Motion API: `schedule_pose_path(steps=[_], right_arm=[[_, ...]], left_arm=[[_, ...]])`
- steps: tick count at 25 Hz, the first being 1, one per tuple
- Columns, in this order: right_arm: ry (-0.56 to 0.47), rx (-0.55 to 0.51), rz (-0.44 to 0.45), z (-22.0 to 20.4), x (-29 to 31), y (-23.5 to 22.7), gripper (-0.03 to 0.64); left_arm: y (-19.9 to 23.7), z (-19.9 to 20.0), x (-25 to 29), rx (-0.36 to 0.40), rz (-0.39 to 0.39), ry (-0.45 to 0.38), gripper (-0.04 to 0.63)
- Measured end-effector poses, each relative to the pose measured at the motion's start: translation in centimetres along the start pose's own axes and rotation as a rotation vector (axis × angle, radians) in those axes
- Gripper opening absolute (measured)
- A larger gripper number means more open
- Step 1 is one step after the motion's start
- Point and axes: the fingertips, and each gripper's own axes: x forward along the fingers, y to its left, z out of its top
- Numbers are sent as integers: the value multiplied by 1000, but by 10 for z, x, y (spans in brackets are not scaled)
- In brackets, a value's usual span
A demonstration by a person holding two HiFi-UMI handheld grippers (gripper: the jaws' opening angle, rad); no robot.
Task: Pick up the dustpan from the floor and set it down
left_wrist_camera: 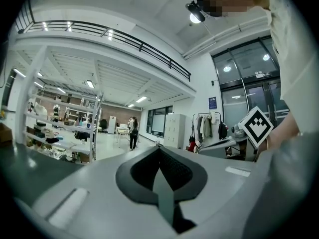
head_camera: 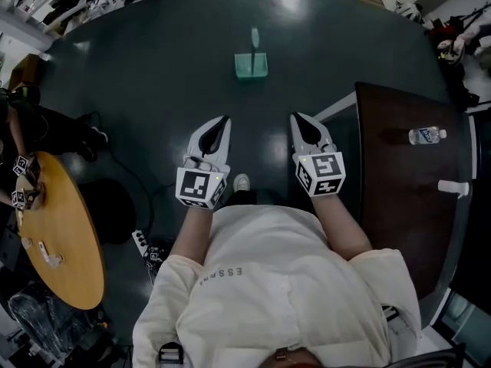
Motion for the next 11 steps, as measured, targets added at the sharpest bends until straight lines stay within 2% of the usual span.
schedule_pose_path(steps=[11], right_arm=[[0,-24,22,4,1,0,-9]], left_arm=[[-4,2,2,6,7,2,14]])
